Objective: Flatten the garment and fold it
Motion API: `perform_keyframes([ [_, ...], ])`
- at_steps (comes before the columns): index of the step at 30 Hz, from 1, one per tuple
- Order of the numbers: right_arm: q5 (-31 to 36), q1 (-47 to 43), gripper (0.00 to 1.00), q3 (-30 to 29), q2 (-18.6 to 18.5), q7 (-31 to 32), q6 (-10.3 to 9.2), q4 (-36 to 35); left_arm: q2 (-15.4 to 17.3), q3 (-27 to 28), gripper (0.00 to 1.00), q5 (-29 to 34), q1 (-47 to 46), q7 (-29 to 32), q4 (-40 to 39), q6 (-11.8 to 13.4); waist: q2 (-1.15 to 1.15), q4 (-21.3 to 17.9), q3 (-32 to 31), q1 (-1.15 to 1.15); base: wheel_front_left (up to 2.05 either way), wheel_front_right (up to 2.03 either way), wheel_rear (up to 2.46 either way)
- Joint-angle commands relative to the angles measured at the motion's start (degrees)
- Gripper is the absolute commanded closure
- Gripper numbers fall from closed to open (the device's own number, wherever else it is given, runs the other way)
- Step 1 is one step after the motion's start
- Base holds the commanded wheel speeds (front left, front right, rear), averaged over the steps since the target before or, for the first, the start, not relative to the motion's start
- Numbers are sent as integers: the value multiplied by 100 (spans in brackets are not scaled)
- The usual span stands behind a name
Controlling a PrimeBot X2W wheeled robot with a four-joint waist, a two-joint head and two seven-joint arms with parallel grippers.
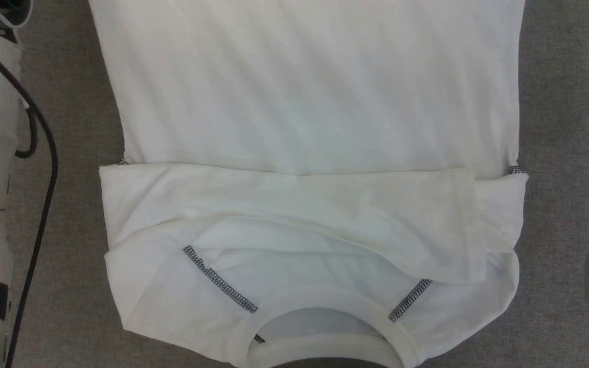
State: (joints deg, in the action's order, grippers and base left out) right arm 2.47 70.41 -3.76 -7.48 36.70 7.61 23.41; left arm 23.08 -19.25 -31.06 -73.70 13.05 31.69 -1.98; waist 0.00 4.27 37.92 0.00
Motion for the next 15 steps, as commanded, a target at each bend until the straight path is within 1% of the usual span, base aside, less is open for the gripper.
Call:
perform_keyframes([
  [1, 2, 49, 100, -61, 11, -108, -12, 74, 46, 51, 100, -3, -54, -147, 109, -47, 0, -13, -103, 0, 0, 0, 0],
  [4, -161, -73, 100, 9, 73, -278, -12, 184, 11, 28, 100, -84, 132, -388, 218, -198, 0, -24, -333, 0, 0, 0, 0],
  [6, -405, -256, 100, 111, 96, -422, -12, 201, 31, 7, 100, -148, 368, -577, 229, -297, 0, -46, -536, 0, 0, 0, 0],
  [9, -833, -672, 100, 228, 64, -664, -12, 98, 104, -165, 100, -216, 868, -868, 92, -452, 0, -60, -889, 0, 0, 0, 0],
  [12, -1268, -1198, 100, 257, 17, -780, -12, -103, 183, -278, 100, -318, 1413, -1145, -105, -504, 0, -43, -1242, 0, 0, 0, 0],
  [15, -1736, -1876, 100, 148, -15, -749, -12, -412, 223, -294, 100, -541, 2039, -1274, -371, -521, 0, -24, -1602, 0, 0, 0, 0],
])
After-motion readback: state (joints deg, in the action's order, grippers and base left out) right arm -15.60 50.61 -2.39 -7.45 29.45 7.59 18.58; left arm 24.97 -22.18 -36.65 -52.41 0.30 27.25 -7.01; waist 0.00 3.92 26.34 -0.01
